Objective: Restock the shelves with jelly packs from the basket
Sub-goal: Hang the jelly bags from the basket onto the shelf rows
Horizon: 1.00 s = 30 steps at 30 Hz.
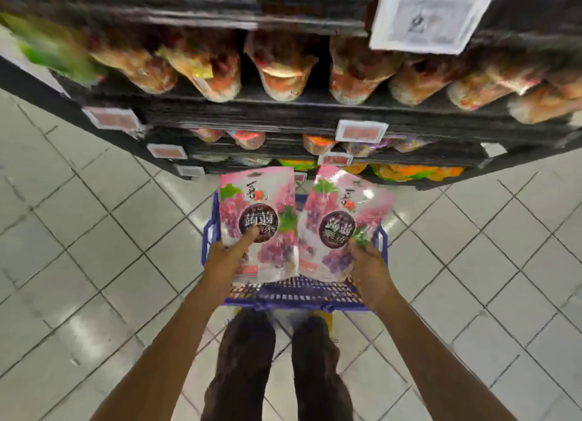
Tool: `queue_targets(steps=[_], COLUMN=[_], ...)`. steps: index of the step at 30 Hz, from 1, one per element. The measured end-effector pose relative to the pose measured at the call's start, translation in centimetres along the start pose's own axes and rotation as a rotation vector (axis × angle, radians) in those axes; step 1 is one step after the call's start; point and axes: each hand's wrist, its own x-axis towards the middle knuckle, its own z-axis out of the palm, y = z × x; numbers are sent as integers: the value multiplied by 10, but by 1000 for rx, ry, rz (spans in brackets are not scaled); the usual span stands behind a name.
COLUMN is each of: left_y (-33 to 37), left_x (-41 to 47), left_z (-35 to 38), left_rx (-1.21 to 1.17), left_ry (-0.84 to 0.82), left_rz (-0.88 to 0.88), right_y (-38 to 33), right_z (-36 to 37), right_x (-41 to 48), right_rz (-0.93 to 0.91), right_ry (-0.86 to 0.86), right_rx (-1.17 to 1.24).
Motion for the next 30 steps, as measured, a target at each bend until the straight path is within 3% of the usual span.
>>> queue_targets(steps=[4, 7, 12, 16, 23, 30], left_y=[86, 142, 226, 288, 377, 431], left_x=[-105, -175, -268, -324, -400, -452], left_z=[-32, -62, -109, -150, -193, -209], left_rx=[-41, -61, -36, -84, -145, -193], left_ry=[-11, -159, -188, -202, -236, -255], left_rz=[94, 233, 447, 650, 878, 1102], right_y=[-105, -169, -255, -315, -406, -473], right_z=[-13, -8, 15, 32, 55, 44], right_x=[-102, -173, -277, -344, -440, -498], right_rz=[-105, -233, -436, -673, -941, -1126], right_ry=[40, -32, -107, -72, -15, 13], right_rx=[161, 368, 273, 91, 250, 214])
